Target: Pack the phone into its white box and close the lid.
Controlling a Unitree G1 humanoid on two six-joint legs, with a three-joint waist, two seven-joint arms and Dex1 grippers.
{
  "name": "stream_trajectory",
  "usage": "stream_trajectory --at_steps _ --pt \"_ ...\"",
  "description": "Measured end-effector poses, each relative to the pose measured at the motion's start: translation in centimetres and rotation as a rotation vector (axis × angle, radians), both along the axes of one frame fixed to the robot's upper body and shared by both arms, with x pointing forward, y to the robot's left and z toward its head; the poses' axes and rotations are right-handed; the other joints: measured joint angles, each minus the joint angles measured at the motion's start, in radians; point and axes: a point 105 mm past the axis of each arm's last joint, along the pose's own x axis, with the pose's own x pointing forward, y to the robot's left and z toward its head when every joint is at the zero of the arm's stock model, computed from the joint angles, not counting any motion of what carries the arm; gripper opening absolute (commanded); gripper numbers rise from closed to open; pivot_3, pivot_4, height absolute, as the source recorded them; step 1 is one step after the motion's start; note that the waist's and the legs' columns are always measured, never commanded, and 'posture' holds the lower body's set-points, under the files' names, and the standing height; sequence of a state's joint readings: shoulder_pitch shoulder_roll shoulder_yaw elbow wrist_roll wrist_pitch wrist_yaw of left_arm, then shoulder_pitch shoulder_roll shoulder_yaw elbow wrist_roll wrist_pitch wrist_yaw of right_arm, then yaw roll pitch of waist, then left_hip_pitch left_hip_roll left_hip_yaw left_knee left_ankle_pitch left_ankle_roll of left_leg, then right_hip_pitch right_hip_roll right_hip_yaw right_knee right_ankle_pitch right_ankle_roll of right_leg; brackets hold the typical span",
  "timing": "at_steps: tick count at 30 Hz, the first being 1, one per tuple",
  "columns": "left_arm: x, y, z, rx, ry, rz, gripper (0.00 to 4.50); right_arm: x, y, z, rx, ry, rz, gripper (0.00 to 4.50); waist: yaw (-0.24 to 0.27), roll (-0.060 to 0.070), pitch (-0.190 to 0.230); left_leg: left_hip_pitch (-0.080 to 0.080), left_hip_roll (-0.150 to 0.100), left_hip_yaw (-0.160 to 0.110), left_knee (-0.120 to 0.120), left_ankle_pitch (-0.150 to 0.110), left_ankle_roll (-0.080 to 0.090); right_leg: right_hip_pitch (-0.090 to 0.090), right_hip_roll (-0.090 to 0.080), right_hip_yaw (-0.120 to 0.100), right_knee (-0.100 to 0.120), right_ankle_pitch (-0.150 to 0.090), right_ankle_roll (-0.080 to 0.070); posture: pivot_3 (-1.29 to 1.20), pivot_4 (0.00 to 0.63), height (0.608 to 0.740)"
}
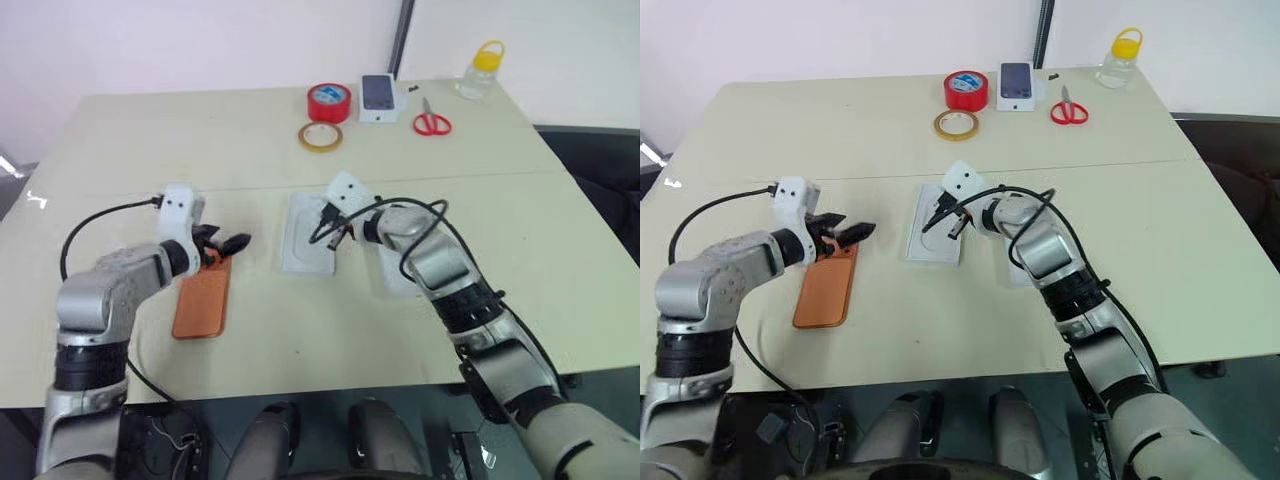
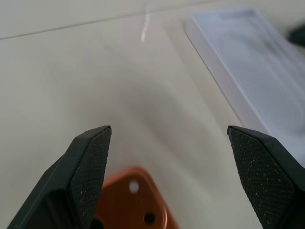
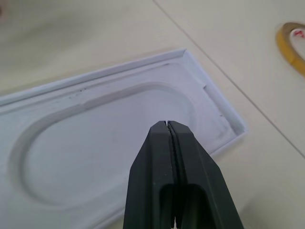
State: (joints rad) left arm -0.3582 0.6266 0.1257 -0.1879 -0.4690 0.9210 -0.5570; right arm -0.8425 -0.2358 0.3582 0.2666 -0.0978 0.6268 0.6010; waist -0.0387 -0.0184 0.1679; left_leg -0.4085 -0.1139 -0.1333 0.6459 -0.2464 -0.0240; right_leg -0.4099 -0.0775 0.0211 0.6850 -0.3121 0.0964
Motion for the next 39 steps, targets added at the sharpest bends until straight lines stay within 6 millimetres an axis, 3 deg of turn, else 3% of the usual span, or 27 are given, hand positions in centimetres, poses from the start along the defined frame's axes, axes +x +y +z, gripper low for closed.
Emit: stream_trajectory --at_steps 5,12,16,19,22,26,31,34,38,39 --pt "-1.6 -0.5 -0.6 0.008 -0.016 -0.129 4.1 0.9 2.1 -1.0 -0.031 0.044 0.002 0.03 -0.003 0.0 0.0 0.0 0.0 0.0 0.0 0.0 0.0 0.0 0.0 0.0 0.0 0.0 0.0 0.0 0.15 0.74" --pt "-3.1 -0.9 -1.3 0.018 -0.005 -0.182 4.1 1.8 1.8 -2.0 -0.14 0.027 -0.024 0.03 -0.006 0.001 0.0 0.0 0.0 0.0 0.0 0.0 0.0 -0.001 0.0 0.0 0.001 0.0 0.0 0.0 0.15 0.74" --pt "-3.3 -0.9 -1.5 0.023 -0.003 -0.181 4.1 1.2 1.8 -2.0 -0.141 0.008 0.025 0.03 -0.005 0.001 0.0 0.0 0.0 0.0 0.0 0.0 0.0 -0.001 0.0 0.0 0.001 0.0 0.0 0.0 0.15 0.74" --pt "-3.3 -0.7 -1.5 0.022 -0.006 -0.173 4.1 -0.4 2.3 -1.3 -0.06 0.021 0.123 0.03 -0.005 0.001 0.0 0.0 0.0 0.0 0.0 0.0 0.0 -0.001 0.0 0.0 0.001 0.0 0.0 0.0 0.15 0.74" --pt "-3.2 -0.4 -1.2 0.017 -0.019 -0.163 4.1 -2.9 2.4 0.3 0.034 0.05 0.25 0.86 -0.004 0.001 0.0 0.0 0.0 0.0 0.0 0.0 0.001 -0.001 0.0 0.0 0.001 0.0 0.0 0.0 0.15 0.74" --pt "-3.9 -0.2 -0.9 0.02 -0.025 -0.197 4.1 -5.9 0.6 -0.4 0.014 0.092 0.346 2.89 -0.003 0.001 0.0 0.0 0.0 0.0 0.0 -0.001 0.002 0.0 0.0 0.0 -0.001 0.0 0.0 0.0 0.15 0.74" --pt "-4.6 -0.3 -0.9 0.04 -0.031 -0.263 4.1 -8.0 0.4 -2.5 -0.023 0.164 0.395 2.89 -0.006 0.001 0.0 0.0 0.001 0.0 -0.002 -0.002 0.003 0.0 0.0 0.0 0.0 0.0 0.0 0.0 0.15 0.74" --pt "-4.7 -0.2 -1.1 0.06 -0.032 -0.27 4.1 -8.0 0.6 -3.2 -0.058 0.168 0.392 2.02 -0.001 0.001 0.0 0.0 0.001 0.0 -0.001 -0.002 0.003 0.0 0.0 0.0 -0.001 0.0 0.0 0.0 0.15 0.74" --pt "-4.7 -0.2 -1.2 0.062 -0.037 -0.27 4.1 -7.7 0.3 -3.4 -0.092 0.134 0.385 0.04 0.003 0.001 0.0 0.0 0.001 0.0 -0.001 -0.002 0.003 0.0 0.0 0.0 -0.001 0.0 0.0 0.0 0.15 0.74" --pt "-4.8 -0.1 -1.3 0.062 -0.033 -0.269 4.1 -7.8 0.2 -3.3 -0.105 0.117 0.395 0.04 0.003 0.001 0.0 0.0 0.001 0.0 -0.001 -0.002 0.003 0.0 0.0 0.0 -0.001 0.0 0.0 0.0 0.15 0.74"
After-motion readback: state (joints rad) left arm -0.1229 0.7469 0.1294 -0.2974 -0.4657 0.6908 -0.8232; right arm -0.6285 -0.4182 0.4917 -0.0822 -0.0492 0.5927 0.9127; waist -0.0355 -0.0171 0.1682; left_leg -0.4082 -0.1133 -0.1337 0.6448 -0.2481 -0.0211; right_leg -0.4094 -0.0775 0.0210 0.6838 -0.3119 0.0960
